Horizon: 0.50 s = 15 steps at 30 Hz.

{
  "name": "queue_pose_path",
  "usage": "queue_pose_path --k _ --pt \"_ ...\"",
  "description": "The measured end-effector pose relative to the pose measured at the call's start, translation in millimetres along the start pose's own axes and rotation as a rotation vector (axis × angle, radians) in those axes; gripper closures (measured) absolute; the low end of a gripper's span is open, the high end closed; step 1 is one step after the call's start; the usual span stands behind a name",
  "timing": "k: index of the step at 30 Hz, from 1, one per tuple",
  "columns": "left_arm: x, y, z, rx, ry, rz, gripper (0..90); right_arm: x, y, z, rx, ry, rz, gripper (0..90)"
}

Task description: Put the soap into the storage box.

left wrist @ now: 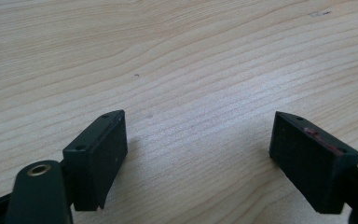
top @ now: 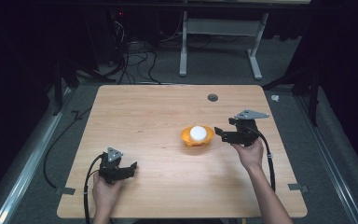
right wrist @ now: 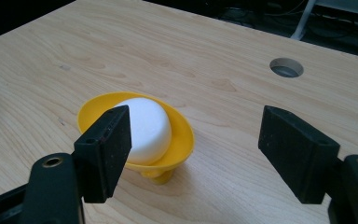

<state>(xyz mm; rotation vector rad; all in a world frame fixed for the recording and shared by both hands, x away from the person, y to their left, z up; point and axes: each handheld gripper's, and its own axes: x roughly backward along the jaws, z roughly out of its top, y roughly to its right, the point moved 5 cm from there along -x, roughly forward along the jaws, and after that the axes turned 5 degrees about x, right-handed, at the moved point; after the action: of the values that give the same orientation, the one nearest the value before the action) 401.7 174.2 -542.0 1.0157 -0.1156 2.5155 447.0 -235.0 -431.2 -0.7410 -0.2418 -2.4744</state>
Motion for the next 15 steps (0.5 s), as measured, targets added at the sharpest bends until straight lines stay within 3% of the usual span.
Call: queue_pose_path --k 15 --pt "0.0 0.0 0.0 0.000 0.000 0.000 19.7 16.1 8.4 -7.1 -0.027 0.031 -0.013 27.2"
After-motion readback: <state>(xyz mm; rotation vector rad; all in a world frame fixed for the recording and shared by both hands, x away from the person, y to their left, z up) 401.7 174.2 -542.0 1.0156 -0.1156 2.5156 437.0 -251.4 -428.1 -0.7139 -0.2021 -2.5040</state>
